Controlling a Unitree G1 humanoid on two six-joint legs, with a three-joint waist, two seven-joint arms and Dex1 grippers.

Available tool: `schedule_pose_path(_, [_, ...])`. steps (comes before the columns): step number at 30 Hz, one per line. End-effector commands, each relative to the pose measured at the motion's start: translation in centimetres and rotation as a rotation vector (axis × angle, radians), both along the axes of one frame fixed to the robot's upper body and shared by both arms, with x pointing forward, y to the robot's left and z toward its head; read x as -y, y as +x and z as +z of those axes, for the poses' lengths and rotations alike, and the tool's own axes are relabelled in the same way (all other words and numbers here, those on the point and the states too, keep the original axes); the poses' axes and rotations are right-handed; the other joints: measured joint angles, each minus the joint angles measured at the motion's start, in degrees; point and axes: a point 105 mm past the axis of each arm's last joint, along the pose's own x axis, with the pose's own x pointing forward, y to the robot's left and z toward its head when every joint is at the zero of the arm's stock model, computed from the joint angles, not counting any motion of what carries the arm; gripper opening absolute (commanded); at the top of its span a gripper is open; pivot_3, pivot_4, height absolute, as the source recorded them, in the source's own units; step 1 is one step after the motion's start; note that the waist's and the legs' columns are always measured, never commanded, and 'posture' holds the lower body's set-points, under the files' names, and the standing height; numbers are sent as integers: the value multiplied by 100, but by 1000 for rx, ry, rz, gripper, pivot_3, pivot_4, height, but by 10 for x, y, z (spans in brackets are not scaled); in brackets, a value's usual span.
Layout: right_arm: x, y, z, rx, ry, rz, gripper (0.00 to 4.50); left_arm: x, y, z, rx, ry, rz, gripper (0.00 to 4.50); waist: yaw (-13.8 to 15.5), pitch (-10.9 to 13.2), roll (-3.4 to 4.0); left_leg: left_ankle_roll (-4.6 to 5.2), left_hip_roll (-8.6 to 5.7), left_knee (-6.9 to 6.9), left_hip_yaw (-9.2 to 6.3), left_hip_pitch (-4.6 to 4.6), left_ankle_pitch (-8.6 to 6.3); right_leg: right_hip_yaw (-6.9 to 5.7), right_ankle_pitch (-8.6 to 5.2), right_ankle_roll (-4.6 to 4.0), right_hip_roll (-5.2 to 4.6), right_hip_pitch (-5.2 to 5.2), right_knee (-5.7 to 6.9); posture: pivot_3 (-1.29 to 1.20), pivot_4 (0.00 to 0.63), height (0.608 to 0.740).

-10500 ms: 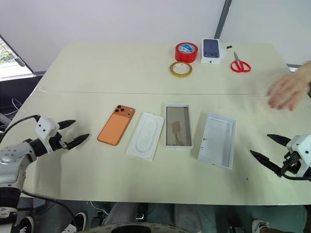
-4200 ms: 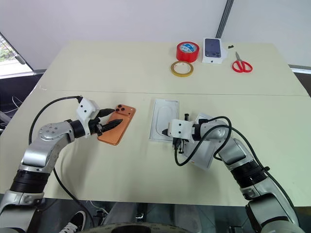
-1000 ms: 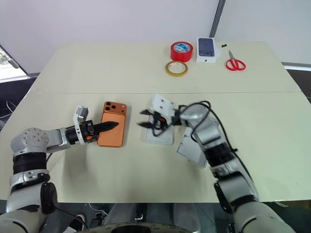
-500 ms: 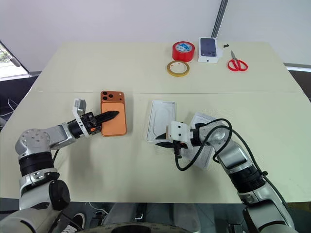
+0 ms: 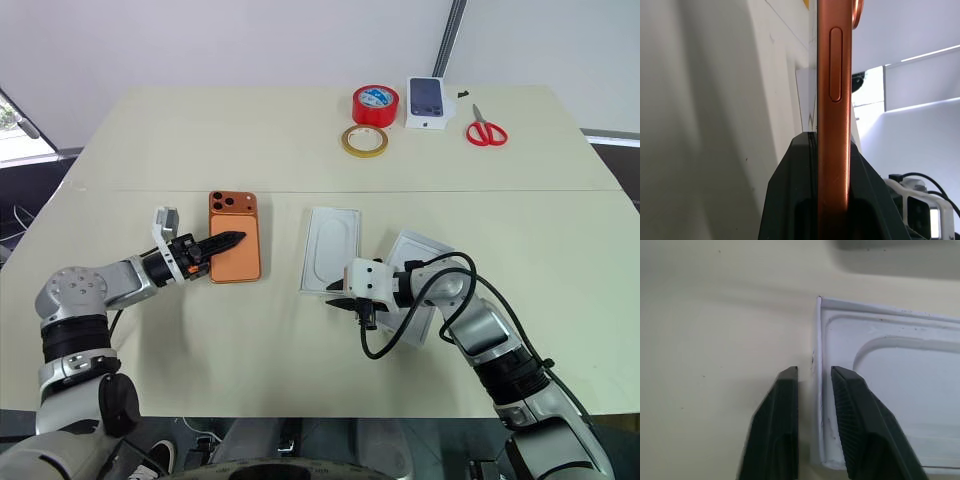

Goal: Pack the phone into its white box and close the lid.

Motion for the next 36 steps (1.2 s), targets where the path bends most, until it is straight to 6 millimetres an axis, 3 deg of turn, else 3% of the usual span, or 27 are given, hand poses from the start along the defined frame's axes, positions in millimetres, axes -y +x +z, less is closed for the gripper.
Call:
schedule_pose_path(1, [-7,-6,2,-23,14,36,52,5,3,20,66,-40,-19,0,-1,0,0,0,0,0,0,1,0,0,0,0,0,0,0,0,150,740])
schedule_pose_path(7, [-26,-7,19,-13,71,60,52,14,9,36,115,-71,-14,0,-2,1,-1,0,1,0,0,1,0,0,0,0,1,0,0,0,150,740])
schedule_pose_path(13, [-45,10,16,26,43,2,52,34,13,55,148,-112,-50,0,-2,1,-2,-1,1,2,0,1,1,0,0,0,2,0,1,0,150,740])
schedule_pose_path(17, [-44,18,10,57,-44,-37,52,41,14,55,153,-92,-53,0,-3,1,-2,-2,0,2,0,1,1,-1,0,0,3,0,1,0,150,740])
schedule_pose_path(22, [-51,17,22,30,7,-54,52,49,15,53,161,-80,-51,0,-2,1,-2,-5,0,3,0,1,3,-1,0,0,4,0,1,0,150,740])
schedule_pose_path(26, [-56,11,26,32,30,-26,1450,55,15,51,159,-83,-63,0,-3,1,-2,-5,0,3,0,0,3,-1,0,0,4,0,0,0,150,740])
schedule_pose_path(31, [-55,1,48,8,118,13,4132,58,17,49,152,-75,-65,0,-3,1,-2,-5,0,2,0,0,3,-1,0,1,5,0,0,0,150,740])
schedule_pose_path(36, [-20,14,62,-2,166,-72,4132,63,16,43,129,-62,-85,0,11,2,-3,-4,0,3,0,0,3,-1,0,1,5,2,-2,0,150,740])
